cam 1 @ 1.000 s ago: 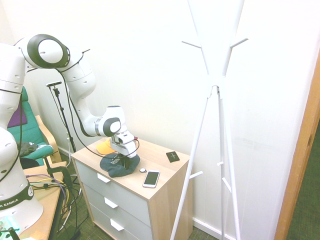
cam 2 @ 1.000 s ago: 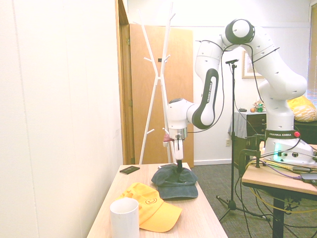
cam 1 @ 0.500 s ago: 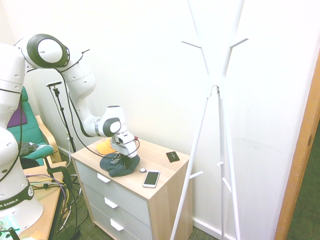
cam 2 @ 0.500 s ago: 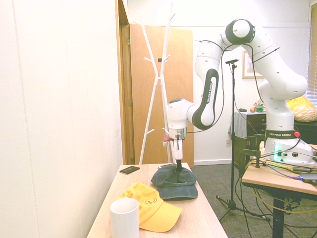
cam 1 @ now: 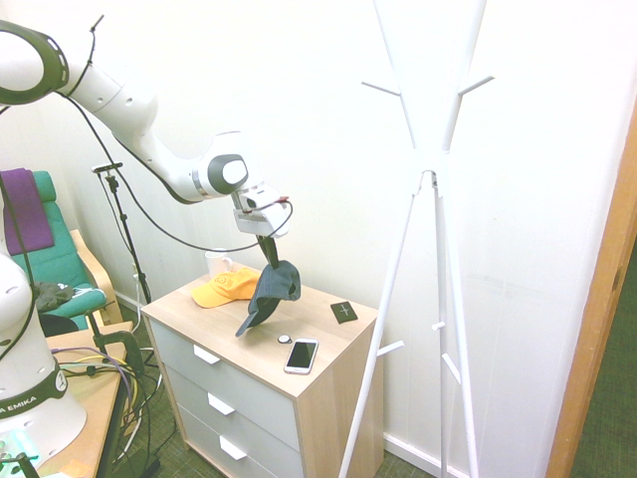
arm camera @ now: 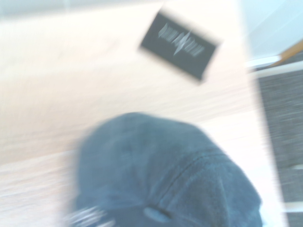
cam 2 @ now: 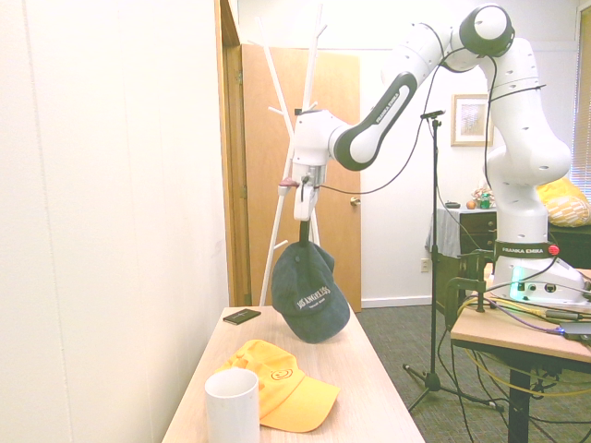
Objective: Hang the cap
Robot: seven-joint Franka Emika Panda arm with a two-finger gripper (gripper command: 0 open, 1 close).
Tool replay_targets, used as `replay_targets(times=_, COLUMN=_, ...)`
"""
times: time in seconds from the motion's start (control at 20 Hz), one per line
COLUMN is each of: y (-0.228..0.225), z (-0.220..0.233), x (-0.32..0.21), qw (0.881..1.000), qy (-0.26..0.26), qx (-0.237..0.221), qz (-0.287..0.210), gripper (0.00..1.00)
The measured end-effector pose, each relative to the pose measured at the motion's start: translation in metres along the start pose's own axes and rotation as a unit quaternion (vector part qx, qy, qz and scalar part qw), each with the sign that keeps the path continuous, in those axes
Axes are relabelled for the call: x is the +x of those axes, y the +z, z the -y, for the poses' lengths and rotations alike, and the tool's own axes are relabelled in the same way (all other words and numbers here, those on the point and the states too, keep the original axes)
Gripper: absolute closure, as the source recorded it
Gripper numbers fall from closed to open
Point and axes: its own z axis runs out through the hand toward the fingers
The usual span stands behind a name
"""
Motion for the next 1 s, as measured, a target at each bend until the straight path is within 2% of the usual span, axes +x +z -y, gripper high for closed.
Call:
replay_targets(times=0.1, y=-0.043, z=-0.003, x=0.013, qw=1.0, qy=-0.001, qx=-0.015, qz=-0.021, gripper=1.0)
replay_targets(times=0.3, y=-0.141, z=-0.025, x=0.047, qw=0.991, qy=-0.016, qx=-0.087, qz=-0.1, gripper=1.0)
replay_targets(times=0.45, y=-0.209, z=-0.054, x=0.087, qw=0.975, qy=-0.021, qx=-0.143, qz=-0.167, gripper=1.0)
replay_targets(times=0.6, y=-0.257, z=-0.086, x=0.124, qw=0.953, qy=-0.022, qx=-0.212, qz=-0.214, gripper=1.0)
replay_targets(times=0.7, y=-0.284, z=-0.101, x=0.144, qw=0.938, qy=-0.018, qx=-0.241, qz=-0.248, gripper=1.0)
replay_targets(times=0.85, y=-0.329, z=-0.126, x=0.177, qw=0.919, qy=0.003, qx=-0.258, qz=-0.298, gripper=1.0)
replay_targets(times=1.0, y=-0.371, z=-0.146, x=0.212, qw=0.914, qy=0.025, qx=-0.244, qz=-0.322, gripper=1.0)
